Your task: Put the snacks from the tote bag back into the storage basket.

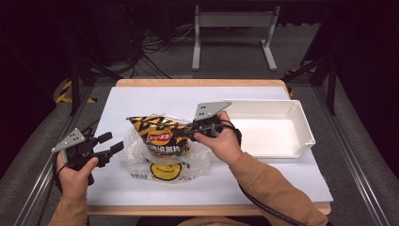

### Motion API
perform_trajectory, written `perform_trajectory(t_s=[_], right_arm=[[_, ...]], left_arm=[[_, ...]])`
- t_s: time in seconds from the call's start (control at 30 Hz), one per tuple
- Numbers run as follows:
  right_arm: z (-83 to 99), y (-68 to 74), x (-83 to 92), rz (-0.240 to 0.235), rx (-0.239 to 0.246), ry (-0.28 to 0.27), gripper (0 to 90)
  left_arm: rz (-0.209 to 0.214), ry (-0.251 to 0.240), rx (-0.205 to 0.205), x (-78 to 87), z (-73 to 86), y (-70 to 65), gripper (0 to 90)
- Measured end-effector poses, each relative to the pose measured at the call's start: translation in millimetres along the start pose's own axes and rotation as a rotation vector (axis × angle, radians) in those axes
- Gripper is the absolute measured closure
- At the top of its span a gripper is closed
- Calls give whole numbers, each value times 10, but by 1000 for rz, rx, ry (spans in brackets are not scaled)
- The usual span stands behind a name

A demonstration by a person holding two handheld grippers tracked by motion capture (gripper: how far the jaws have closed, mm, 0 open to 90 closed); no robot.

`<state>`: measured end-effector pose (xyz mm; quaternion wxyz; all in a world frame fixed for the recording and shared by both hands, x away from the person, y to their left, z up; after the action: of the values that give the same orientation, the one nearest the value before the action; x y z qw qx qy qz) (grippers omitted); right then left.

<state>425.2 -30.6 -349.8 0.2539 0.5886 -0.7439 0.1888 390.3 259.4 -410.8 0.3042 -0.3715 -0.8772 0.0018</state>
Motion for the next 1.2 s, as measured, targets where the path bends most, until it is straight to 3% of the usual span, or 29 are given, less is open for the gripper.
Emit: perform_trajectory(t_s=[0.23,0.43,0.7,0.87,1.03,1.2], right_arm=[[-118,-13,53,-3,-12,-13,881],[-186,-18,72,-3,-10,-20,889],[-240,-12,81,-25,-1,-55,896],[-268,-7,98,-31,5,-69,898],[-304,5,128,-38,6,-80,898],[-339,6,168,-40,6,-92,899]], left_arm=[[6,3,-14,9,-16,-38,318],[31,33,-42,-36,-9,-88,367],[71,112,-63,-230,52,-153,547],[53,165,-89,-289,94,-160,786],[31,211,-110,-364,128,-160,883],[8,252,-103,-427,175,-138,900]])
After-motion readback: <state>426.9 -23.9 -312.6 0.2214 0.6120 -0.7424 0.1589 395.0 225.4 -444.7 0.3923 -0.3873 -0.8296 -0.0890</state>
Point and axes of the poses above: each handheld gripper's, and its own axes: x roughly backward along the jaws, z roughly out of its underside, y roughly to its left, the point moved 6 cm from there along -x, roughly forward along the jaws, and after that the axes turned 14 degrees about y, right-handed, at the moved point
